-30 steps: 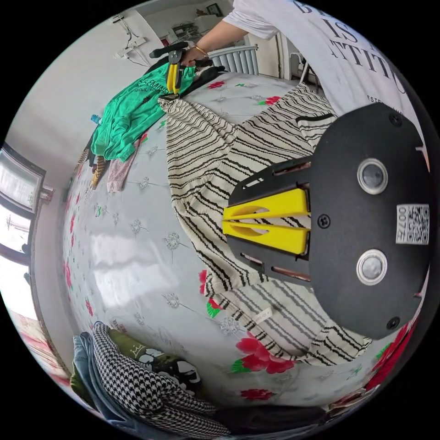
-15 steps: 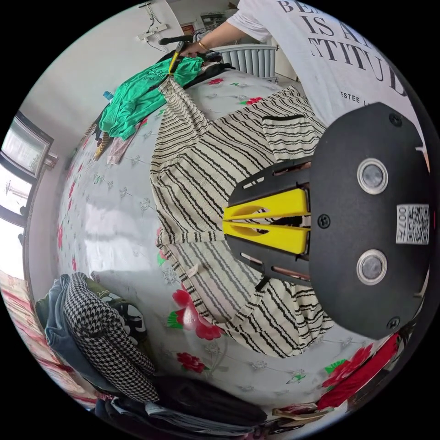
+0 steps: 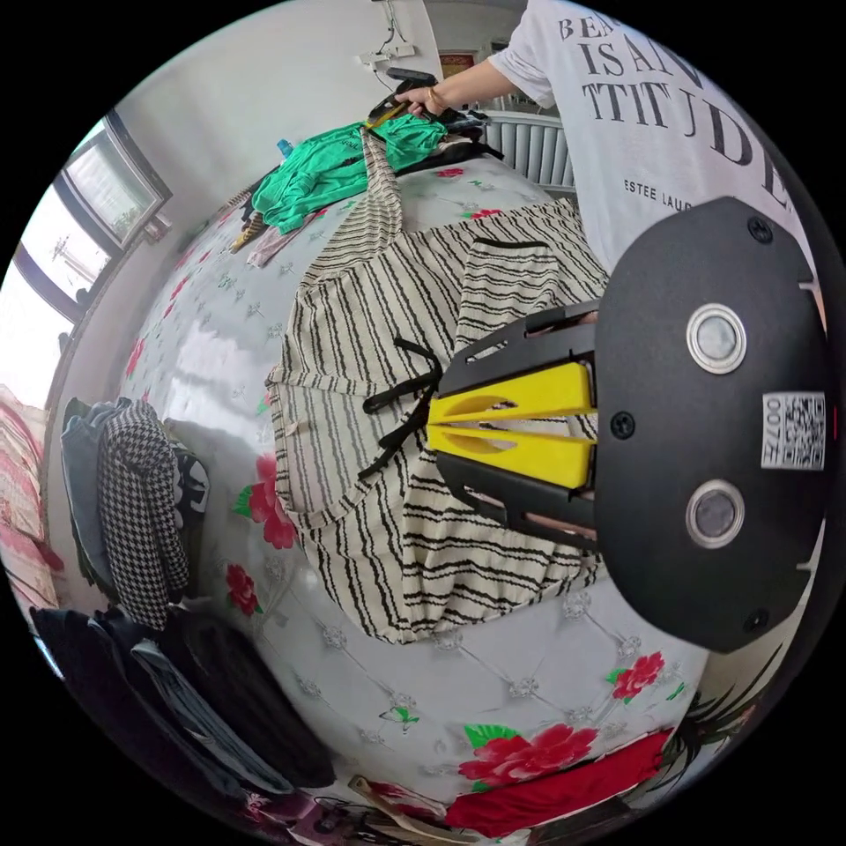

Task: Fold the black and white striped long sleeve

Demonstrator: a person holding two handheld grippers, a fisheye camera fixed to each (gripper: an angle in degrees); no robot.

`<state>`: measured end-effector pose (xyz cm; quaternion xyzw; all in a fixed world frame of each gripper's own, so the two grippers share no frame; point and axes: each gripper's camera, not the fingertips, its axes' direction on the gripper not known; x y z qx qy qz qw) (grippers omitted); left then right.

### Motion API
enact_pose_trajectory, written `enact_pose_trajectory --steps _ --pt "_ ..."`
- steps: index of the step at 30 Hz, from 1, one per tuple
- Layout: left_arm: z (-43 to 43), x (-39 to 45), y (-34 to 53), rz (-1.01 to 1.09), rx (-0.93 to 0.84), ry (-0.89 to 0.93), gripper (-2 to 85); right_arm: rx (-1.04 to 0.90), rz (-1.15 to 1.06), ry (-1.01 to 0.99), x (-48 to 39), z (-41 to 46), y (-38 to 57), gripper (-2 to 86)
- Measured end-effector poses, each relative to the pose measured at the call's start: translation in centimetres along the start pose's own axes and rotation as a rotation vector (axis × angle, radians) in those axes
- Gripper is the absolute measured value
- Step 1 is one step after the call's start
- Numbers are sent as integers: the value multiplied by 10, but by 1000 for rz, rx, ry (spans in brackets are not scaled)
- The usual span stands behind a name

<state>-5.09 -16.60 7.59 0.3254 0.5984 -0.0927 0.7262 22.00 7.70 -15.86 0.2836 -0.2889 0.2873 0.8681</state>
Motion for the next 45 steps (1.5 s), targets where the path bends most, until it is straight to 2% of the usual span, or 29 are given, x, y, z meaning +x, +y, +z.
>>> enact_pose_trajectory --steps 4,8,11,13,16,20,23,26,33,36,39,41,45 --pt "-38 -28 43 -88 41 -15 -10 54 -515 -158 -170 -30 5 -2" --pt "-67 -49 95 -168 79 -11 -10 121 -985 -315 -337 -55 92 -3" --pt "-82 -63 133 -214 101 3 -10 94 -1133 -513 -416 -48 178 -3" --pt "-88 -72 155 -238 108 22 -10 23 -1163 -622 -451 -25 237 -3" --pt "-90 -84 187 -262 107 67 -10 -137 -1151 -623 -493 36 345 -2" --pt "-90 -93 219 -247 84 107 -10 -457 -1152 -482 -521 134 484 -2" --pt "-90 -96 233 -211 62 126 -10 -628 -1170 -418 -529 175 536 -2" --pt "-93 -96 239 -150 53 130 -9 -659 -1248 -388 -539 183 559 -1" --pt "-96 -91 232 -34 82 193 -1 -750 -1261 -314 -538 205 596 2" --pt "-89 -87 213 16 83 252 32 -734 -1268 -292 -537 210 600 8" --pt "-68 -73 188 88 0 330 64 -747 -1245 -291 -538 220 595 17" --pt "-50 -59 177 142 -93 288 52 -769 -1225 -295 -535 229 591 30" --pt "-63 -57 185 127 -84 193 2 -744 -1227 -357 -529 223 579 54"
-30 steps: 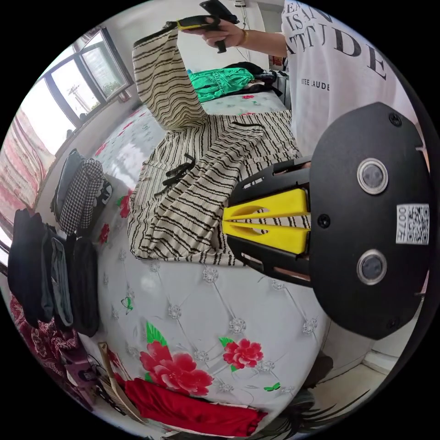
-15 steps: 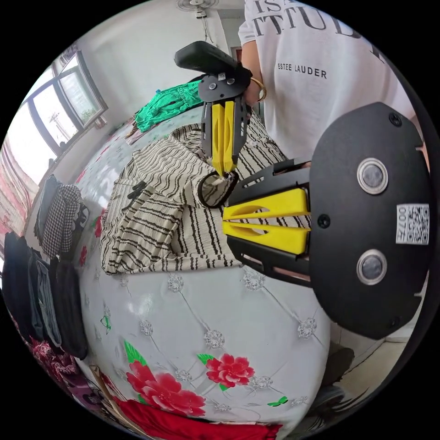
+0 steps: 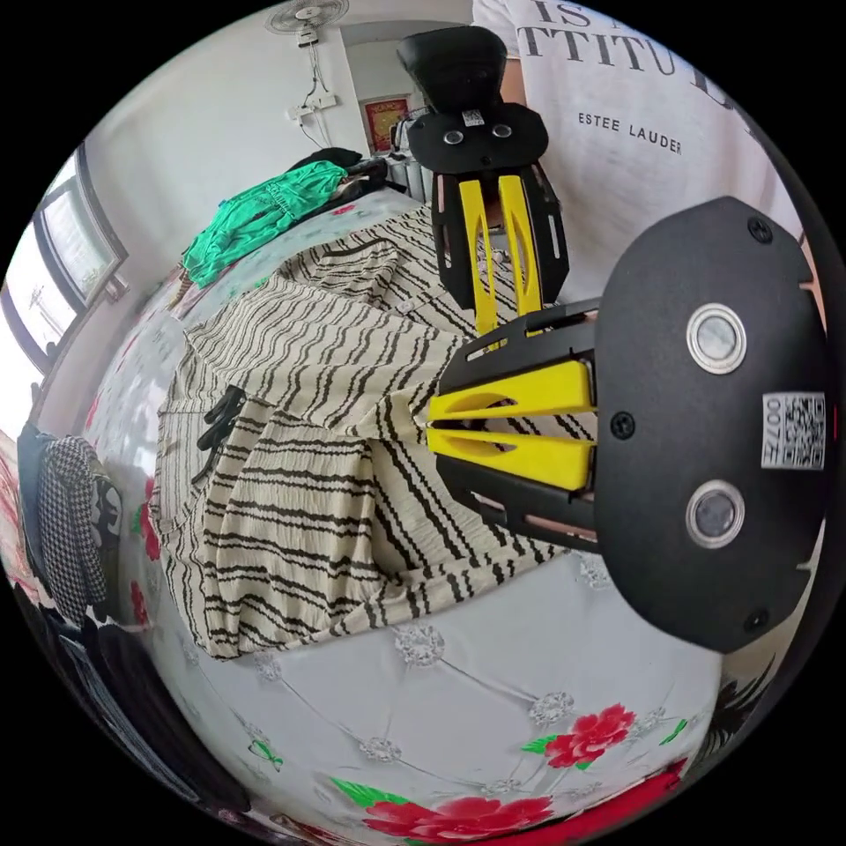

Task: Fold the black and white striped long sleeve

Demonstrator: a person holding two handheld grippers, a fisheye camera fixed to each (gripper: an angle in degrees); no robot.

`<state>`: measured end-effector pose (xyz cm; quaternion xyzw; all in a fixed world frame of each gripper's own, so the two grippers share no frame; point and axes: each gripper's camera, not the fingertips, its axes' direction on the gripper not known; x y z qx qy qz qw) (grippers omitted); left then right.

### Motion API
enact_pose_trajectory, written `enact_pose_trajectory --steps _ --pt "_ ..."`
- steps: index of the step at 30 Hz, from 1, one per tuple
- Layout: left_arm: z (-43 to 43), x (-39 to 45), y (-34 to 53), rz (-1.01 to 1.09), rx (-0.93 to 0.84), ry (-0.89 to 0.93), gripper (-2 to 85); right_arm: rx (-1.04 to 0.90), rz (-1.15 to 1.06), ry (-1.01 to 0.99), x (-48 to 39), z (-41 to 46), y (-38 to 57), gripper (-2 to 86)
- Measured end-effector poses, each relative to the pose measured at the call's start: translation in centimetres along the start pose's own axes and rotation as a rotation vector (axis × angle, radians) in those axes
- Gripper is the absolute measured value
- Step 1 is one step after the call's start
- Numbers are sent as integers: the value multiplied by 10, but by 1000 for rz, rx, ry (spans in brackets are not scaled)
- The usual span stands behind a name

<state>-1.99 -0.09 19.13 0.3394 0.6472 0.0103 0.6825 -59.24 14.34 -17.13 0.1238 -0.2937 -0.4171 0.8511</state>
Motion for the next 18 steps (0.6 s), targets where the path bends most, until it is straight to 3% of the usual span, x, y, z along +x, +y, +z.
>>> enact_pose_trajectory --steps 6,11,18 --pt "-54 -4 57 -185 182 -43 6 149 46 -62 37 -58 45 84" --pt "-66 -8 111 -387 198 -177 54 216 442 16 155 -110 160 88" --pt "-41 20 204 -475 93 -237 103 118 758 1 214 -161 349 91"
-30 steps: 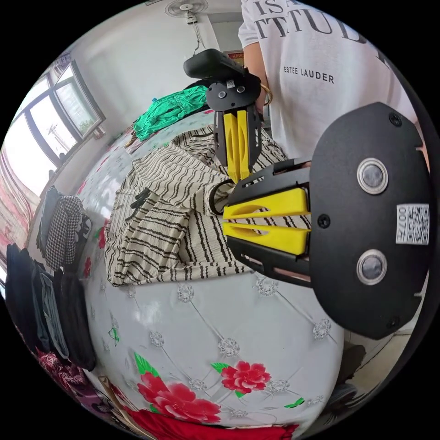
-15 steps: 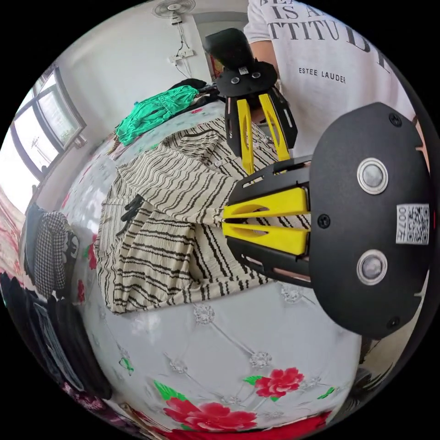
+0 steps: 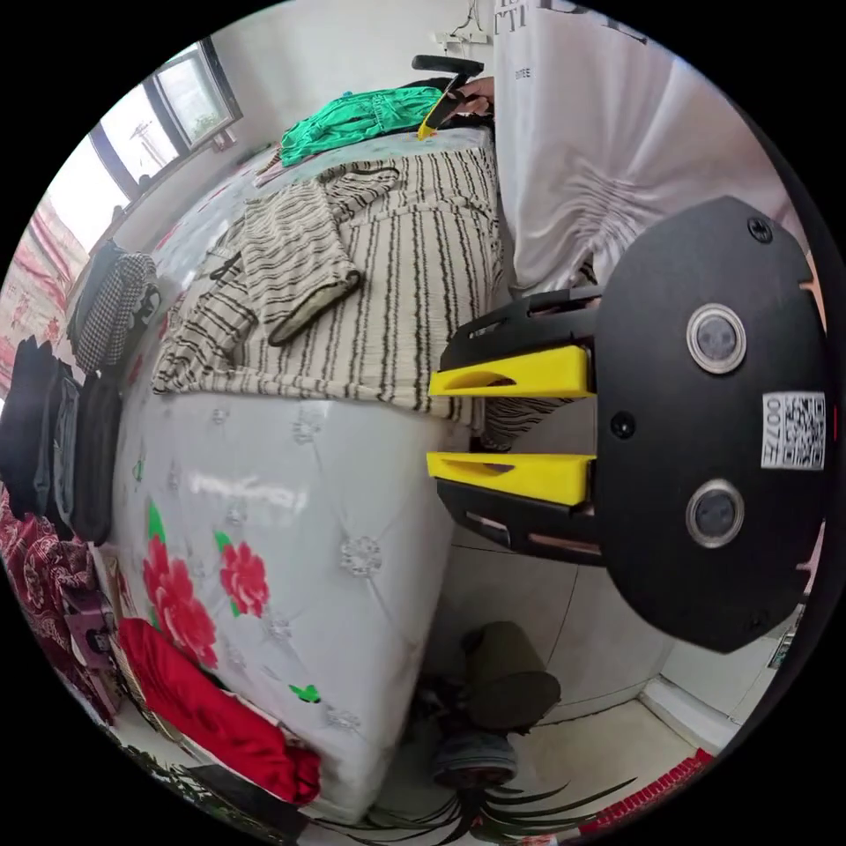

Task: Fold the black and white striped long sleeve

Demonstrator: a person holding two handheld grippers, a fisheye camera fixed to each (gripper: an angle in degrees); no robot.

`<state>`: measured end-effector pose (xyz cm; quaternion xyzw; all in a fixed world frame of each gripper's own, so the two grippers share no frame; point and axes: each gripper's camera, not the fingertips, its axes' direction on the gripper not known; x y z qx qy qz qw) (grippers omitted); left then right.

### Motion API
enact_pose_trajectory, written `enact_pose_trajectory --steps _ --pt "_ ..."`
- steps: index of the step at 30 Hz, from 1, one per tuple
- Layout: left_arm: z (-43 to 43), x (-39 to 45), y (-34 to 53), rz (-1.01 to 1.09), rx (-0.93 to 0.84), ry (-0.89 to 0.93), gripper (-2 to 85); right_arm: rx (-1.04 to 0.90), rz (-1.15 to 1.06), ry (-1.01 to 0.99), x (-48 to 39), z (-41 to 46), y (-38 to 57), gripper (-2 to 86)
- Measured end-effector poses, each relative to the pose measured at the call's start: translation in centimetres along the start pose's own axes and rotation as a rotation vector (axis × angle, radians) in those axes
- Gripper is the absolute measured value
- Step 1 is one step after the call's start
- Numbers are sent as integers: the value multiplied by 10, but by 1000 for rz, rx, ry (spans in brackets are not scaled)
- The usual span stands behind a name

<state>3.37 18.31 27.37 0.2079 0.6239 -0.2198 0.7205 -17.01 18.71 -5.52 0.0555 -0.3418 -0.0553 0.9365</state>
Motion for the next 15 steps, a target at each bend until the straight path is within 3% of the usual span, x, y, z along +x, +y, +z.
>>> enact_pose_trajectory --steps 4,9,15 --pt "28 -4 38 31 -123 -17 145 -170 89 -45 58 -6 53 90" --pt "67 5 20 129 -197 16 180 -305 84 -108 82 20 53 84" --pt "100 13 -20 181 -285 -24 138 -498 -41 -144 75 46 27 53"
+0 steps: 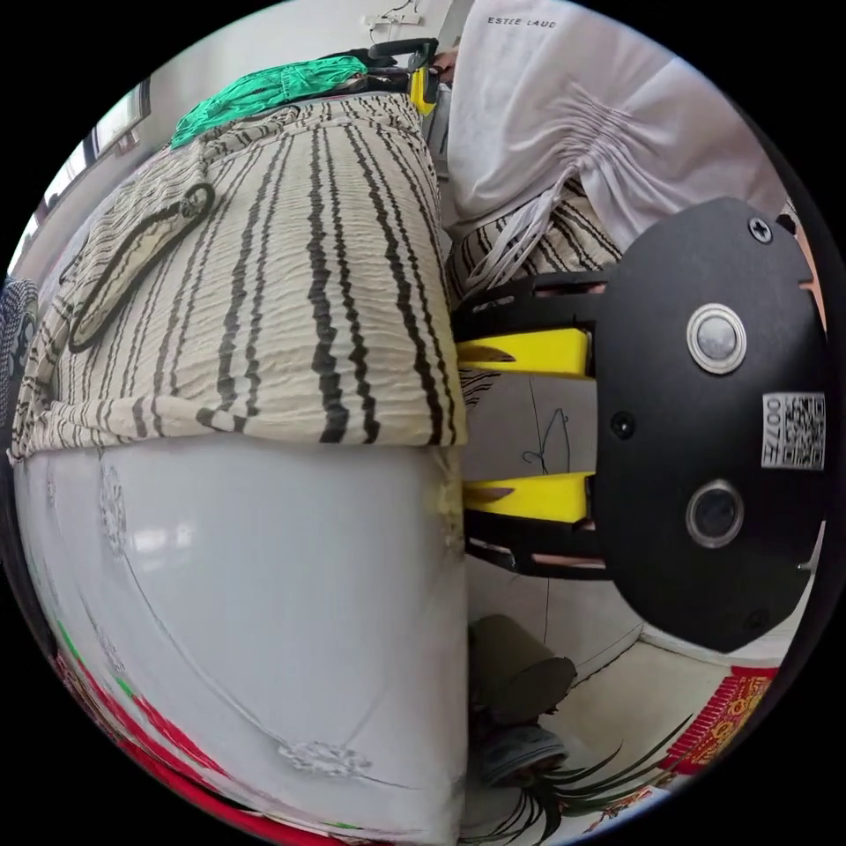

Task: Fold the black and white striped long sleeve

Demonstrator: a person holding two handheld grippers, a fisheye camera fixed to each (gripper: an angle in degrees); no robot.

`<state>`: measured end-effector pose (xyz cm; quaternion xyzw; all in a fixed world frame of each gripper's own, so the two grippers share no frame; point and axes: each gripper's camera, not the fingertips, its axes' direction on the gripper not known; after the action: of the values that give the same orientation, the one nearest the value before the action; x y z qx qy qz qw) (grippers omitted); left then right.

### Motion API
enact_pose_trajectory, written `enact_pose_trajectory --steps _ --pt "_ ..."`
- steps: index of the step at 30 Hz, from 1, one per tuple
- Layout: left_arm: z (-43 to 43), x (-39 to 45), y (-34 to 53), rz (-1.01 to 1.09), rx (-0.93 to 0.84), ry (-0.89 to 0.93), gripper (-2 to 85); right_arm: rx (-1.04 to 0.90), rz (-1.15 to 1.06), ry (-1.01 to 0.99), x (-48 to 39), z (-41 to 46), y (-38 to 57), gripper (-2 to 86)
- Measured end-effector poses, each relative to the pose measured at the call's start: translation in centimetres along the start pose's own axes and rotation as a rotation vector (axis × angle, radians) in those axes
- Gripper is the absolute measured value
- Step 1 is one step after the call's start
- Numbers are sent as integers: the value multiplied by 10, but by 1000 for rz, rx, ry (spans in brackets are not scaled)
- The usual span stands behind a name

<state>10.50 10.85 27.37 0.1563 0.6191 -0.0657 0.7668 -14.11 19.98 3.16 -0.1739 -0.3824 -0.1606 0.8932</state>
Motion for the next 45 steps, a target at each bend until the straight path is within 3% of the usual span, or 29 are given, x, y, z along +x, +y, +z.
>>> enact_pose_trajectory --steps 2,4,15,17,21,24,26,29,34,38,45 --pt "4 8 -4 45 -46 -68 38 -6 -51 -3 -6 -7 -4 31" --pt "1 17 0 107 -45 -113 1 49 -77 -28 -9 -22 -4 14" --pt "-108 -22 55 254 108 412 -9 229 -162 -335 15 -125 30 -4" --pt "-140 -39 53 283 174 589 -9 311 -169 -431 22 -161 32 -4" --pt "-196 -69 25 306 370 695 -9 474 -219 -507 34 -236 12 -4" --pt "-231 -104 -31 210 524 770 -7 628 -227 -542 46 -305 -31 -3" --pt "-249 -132 -83 26 651 809 -3 771 -198 -482 52 -352 -70 0" --pt "-259 -155 -132 -190 761 715 35 871 -60 -360 64 -379 -115 9" --pt "-240 -180 -145 -369 745 595 85 833 82 -303 88 -346 -127 27" --pt "-201 -184 -100 -361 616 477 90 783 196 -341 108 -272 -80 40" --pt "-153 -182 -14 -512 539 595 98 781 459 -614 142 -169 -29 66"
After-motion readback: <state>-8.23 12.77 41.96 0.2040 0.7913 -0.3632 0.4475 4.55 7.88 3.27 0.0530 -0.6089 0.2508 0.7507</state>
